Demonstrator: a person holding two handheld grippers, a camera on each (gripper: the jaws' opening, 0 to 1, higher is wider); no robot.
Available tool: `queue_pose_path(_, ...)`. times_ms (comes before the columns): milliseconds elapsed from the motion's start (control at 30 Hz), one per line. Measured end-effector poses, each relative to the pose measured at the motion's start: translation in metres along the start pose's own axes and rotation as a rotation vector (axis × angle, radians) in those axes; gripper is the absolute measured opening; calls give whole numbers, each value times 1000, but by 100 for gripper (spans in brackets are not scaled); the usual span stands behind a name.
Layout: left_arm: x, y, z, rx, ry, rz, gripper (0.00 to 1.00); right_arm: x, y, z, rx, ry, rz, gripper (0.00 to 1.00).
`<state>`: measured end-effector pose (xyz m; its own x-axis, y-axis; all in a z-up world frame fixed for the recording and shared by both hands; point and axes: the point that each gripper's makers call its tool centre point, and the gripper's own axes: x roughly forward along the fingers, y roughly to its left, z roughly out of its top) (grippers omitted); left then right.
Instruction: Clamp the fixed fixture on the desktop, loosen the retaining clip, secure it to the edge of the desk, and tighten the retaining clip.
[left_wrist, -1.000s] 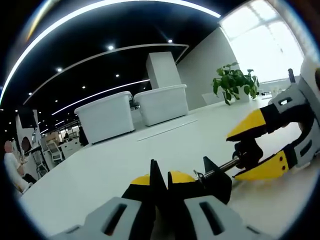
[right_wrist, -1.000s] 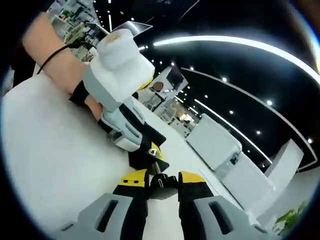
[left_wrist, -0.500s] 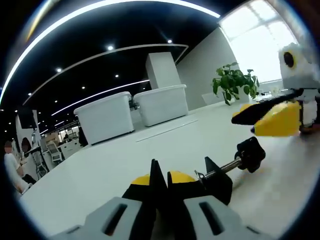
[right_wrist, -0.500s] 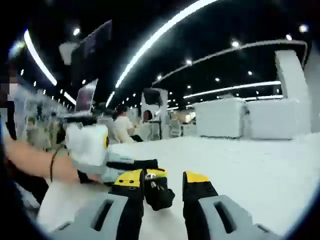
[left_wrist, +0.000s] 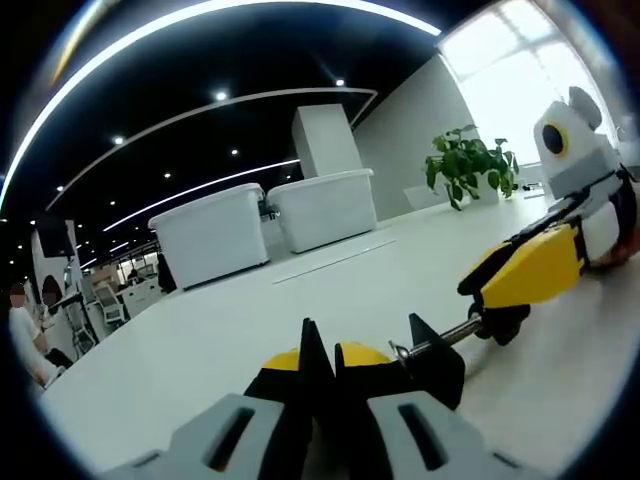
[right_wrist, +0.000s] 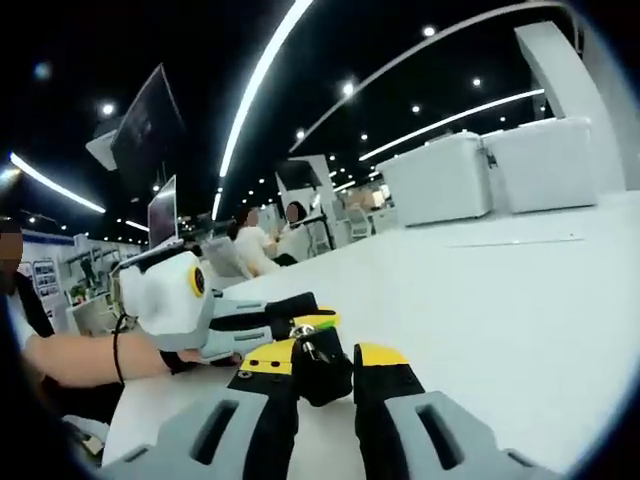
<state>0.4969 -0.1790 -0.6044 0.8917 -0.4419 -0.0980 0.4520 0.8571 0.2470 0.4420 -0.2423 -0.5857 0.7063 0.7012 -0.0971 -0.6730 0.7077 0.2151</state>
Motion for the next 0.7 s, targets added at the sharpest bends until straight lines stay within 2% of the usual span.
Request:
queue_pose_path(100, 0, 0, 0, 0, 0, 0, 9, 0, 1, 1, -53, -9, 2, 20)
queue_pose_path(200, 0, 0, 0, 0, 0, 0, 9, 0, 3, 3, -165, -31, -2, 20)
queue_pose_path(300, 0, 0, 0, 0, 0, 1, 9, 0, 6, 5, -314, -47, -22, 20)
queue_pose_path(433, 0, 0, 0, 0, 1, 2, 9, 2, 9, 5, -458, -43, -56, 20)
queue_pose_path(600, -1, 1, -1, -2, 4, 8, 9, 6, 12, 5, -692, -23, -107, 20)
queue_pose_path(700, -1, 2, -1, -4, 4, 9, 9, 7, 13, 4, -780, -11, -128, 21)
